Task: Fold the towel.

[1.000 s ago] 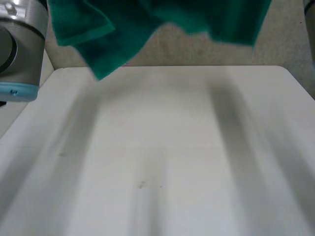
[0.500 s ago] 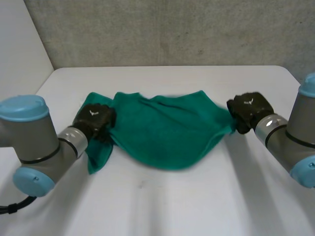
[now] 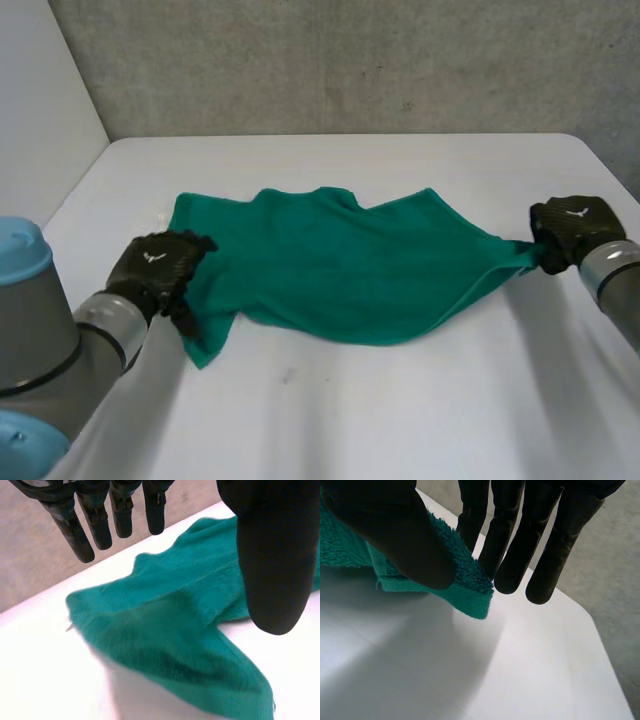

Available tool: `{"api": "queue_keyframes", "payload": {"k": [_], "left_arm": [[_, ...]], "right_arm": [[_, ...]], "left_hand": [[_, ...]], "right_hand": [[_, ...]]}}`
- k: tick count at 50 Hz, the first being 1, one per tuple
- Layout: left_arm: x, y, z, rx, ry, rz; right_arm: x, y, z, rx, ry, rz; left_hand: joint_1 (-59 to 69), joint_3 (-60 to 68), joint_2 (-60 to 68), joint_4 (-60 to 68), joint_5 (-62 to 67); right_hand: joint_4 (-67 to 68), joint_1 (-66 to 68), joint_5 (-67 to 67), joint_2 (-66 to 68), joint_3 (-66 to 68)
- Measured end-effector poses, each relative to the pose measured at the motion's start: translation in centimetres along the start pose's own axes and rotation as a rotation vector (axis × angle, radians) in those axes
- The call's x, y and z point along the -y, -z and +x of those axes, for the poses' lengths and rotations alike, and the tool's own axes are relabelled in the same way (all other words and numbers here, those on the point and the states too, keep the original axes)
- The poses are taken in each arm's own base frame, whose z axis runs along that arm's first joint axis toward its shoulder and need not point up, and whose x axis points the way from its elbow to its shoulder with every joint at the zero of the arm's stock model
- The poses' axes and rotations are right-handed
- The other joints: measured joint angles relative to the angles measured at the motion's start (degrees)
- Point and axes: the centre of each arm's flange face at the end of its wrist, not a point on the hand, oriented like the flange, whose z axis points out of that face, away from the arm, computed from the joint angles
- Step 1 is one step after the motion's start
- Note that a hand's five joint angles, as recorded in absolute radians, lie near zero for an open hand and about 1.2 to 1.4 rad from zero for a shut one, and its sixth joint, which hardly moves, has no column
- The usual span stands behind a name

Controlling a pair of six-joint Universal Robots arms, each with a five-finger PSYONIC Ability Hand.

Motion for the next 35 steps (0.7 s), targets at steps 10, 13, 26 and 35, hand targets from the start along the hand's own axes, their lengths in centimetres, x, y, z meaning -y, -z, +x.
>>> {"api": "queue_keyframes", "payload": {"k": [10, 13, 26, 35], "left_arm": [[-2.4, 1.8, 1.7, 0.026, 0.053, -0.092], [-2.9, 1.9, 2.3, 0.009, 0.045, -0.111], [-4.2, 0.7, 2.9, 0.003, 0.03, -0.144], [-4.6, -0.9, 2.4, 0.038, 0.03, -0.139]], "right_arm": [[-0.8, -0.1, 1.5, -0.02, -0.006, -0.025], [-1.0, 0.0, 1.3, -0.009, -0.006, -0.027], [-1.2, 0.1, 0.8, 0.015, -0.006, -0.027], [-1.3, 0.1, 0.7, 0.018, -0.006, -0.03]], "left_hand": [[3.3, 3.7, 4.3, 4.4, 4.6], [4.1, 4.8, 5.3, 5.4, 5.6], [8.7, 9.4, 9.8, 10.0, 10.3], [9.7, 10.5, 10.8, 11.2, 11.5]], "right_hand": [[0.0, 0.0, 0.0, 0.0, 0.0], [0.0, 0.0, 0.0, 0.0, 0.0], [0.0, 0.0, 0.0, 0.0, 0.0], [0.0, 0.0, 0.0, 0.0, 0.0]]}}
